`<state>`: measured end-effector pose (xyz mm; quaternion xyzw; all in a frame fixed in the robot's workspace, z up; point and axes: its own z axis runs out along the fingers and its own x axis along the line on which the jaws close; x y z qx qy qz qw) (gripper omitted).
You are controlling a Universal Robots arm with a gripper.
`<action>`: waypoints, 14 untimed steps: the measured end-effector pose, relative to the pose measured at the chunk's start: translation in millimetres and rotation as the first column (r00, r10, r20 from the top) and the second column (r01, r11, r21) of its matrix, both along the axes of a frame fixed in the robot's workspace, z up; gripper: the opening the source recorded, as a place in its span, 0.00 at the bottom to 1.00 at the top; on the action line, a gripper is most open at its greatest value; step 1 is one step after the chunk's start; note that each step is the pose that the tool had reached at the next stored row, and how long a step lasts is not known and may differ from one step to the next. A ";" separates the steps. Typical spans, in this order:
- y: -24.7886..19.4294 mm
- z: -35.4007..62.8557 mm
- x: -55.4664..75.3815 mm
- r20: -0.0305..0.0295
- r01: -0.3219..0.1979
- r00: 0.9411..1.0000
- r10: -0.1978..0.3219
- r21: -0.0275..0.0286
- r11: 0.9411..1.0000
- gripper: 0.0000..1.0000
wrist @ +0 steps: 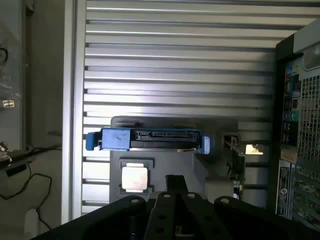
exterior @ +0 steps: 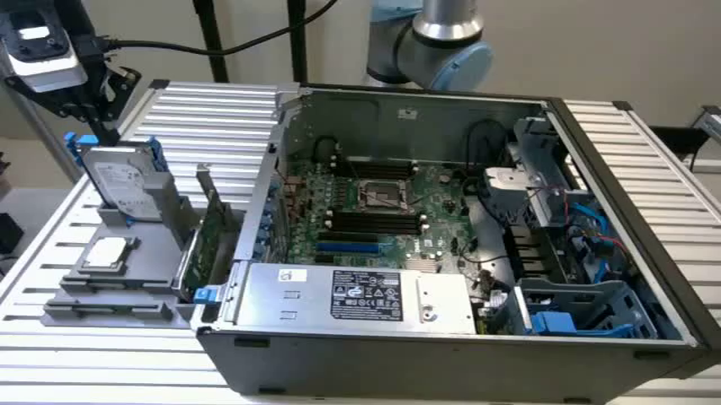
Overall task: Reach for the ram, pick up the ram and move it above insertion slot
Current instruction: 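Reach for the ram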
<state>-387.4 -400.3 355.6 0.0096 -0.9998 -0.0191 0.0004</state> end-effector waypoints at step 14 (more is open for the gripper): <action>-1.1 0.1 -0.1 0.000 0.000 1.000 0.000 0.000 1.000 0.11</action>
